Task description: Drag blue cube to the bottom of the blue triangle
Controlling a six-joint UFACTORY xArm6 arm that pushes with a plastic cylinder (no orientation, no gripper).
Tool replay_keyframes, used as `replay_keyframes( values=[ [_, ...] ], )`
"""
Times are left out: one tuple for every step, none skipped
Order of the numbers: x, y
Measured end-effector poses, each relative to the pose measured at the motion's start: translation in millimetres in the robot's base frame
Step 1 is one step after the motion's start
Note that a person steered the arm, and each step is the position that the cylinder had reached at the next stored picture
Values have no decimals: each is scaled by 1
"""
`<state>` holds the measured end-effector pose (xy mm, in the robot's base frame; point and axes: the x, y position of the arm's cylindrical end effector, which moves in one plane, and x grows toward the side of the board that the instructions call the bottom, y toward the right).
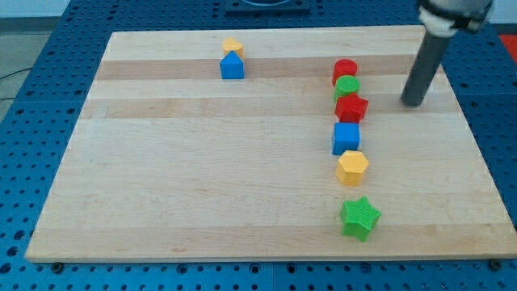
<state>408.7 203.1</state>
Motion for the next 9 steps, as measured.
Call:
replay_keyframes(
  values=[
    [50,-31],
    [50,-112],
    [52,-174],
    [84,-182],
    [88,-242],
    [111,-279],
    [132,-329],
    [113,-345],
    [98,-290]
  ],
)
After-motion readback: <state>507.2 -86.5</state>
